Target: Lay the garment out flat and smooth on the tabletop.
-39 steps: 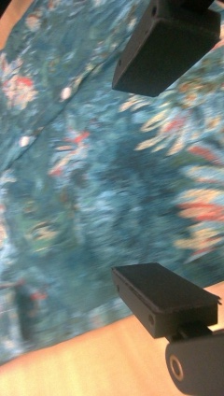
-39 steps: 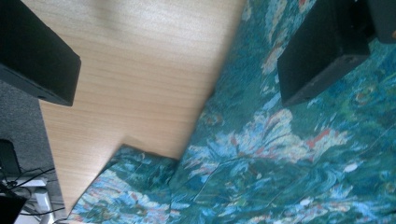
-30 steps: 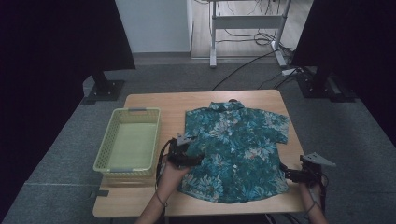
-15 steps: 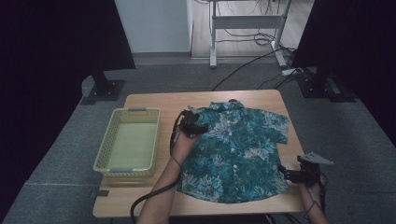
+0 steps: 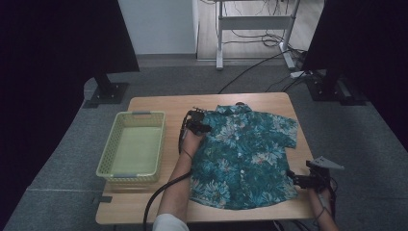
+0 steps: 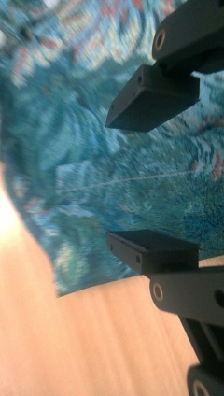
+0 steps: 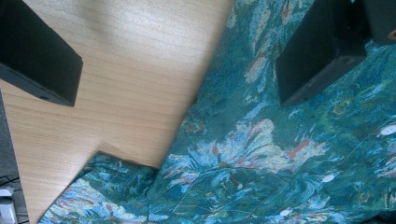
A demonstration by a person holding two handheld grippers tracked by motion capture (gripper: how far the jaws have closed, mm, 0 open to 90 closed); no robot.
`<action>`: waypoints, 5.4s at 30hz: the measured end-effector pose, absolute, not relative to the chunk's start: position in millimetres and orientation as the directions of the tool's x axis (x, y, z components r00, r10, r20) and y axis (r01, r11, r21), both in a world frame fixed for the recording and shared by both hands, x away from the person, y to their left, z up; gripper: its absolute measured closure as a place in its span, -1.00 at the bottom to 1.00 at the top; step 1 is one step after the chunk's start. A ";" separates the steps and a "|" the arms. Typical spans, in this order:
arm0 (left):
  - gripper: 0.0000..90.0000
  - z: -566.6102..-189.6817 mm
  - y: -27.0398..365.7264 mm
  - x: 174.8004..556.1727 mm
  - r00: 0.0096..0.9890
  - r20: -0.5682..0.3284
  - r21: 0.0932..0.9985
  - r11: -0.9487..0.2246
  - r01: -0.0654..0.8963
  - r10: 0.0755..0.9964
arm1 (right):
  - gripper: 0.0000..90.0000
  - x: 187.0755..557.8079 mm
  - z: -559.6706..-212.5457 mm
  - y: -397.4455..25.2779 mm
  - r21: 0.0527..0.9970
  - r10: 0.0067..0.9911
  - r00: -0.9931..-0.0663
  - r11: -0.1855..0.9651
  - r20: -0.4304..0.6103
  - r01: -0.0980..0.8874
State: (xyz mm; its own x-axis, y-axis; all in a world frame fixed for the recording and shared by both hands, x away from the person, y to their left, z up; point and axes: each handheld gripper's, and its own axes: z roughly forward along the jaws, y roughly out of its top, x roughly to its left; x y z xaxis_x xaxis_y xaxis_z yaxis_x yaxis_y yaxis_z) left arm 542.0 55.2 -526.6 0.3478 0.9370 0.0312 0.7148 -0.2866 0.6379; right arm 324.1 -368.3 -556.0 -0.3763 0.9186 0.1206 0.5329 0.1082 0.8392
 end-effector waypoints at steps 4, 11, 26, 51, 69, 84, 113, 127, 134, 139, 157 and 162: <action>-0.08 -537.2 53.9 541.0 0.365 0.018 0.639 -0.292 0.711 0.931 | -1.00 324.4 -556.1 -368.4 0.838 0.919 -0.374 0.108 0.121 0.535; 0.38 -537.8 57.6 538.6 0.336 0.020 0.665 -0.263 0.699 0.942 | -0.99 324.9 -556.2 -368.2 0.833 0.920 -0.373 0.111 0.120 0.542; 0.94 -519.0 75.4 533.8 0.314 -0.063 0.737 -0.168 0.654 0.947 | -0.98 326.1 -556.6 -368.0 0.825 0.920 -0.372 0.114 0.122 0.554; 0.92 -515.7 120.9 531.3 0.169 -0.071 0.693 -0.073 0.717 0.983 | -0.81 326.4 -560.6 -326.7 0.737 0.688 -0.726 0.488 0.005 0.468; -0.52 -509.9 133.0 507.8 0.205 -0.138 0.748 -0.034 0.663 0.969 | -0.89 325.1 -560.6 -327.5 0.737 0.692 -0.722 0.489 -0.002 0.466; -0.82 -510.4 131.5 454.3 0.378 -0.109 0.792 -0.150 0.592 0.919 | -1.00 320.6 -555.7 -352.6 0.841 0.833 -0.548 0.245 0.072 0.482; -0.83 -522.4 130.5 310.1 0.654 -0.032 0.858 -0.315 0.406 0.756 | -1.00 322.9 -556.4 -357.8 0.829 0.862 -0.498 0.208 0.096 0.519; -0.82 -535.8 170.8 272.4 0.611 -0.024 0.876 -0.278 0.395 0.791 | -1.00 323.0 -556.5 -357.7 0.825 0.861 -0.499 0.210 0.098 0.524; -0.83 -537.9 188.3 261.8 0.605 -0.035 0.882 -0.260 0.393 0.796 | -1.00 322.8 -556.6 -357.2 0.821 0.862 -0.498 0.216 0.093 0.528; -0.83 -543.7 200.1 254.2 0.573 -0.041 0.893 -0.227 0.389 0.819 | -1.00 323.0 -556.7 -357.3 0.821 0.864 -0.496 0.215 0.093 0.529; -0.83 -548.7 210.8 253.4 0.521 -0.050 0.897 -0.190 0.398 0.852 | -1.00 323.6 -557.0 -357.0 0.815 0.862 -0.499 0.221 0.094 0.535; -0.83 -548.0 209.5 251.7 0.531 -0.039 0.903 -0.198 0.382 0.847 | -1.00 323.4 -557.0 -356.6 0.815 0.860 -0.501 0.225 0.091 0.534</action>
State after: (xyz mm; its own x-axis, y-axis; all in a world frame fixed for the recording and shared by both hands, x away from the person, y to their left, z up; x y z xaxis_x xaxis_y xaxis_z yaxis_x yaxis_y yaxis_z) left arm 251.7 209.5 -548.0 0.5309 0.8465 -0.0387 0.3816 -0.1980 0.9029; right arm 323.4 -356.6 -557.0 -0.5015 0.8603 0.0915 0.5344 0.2249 0.8148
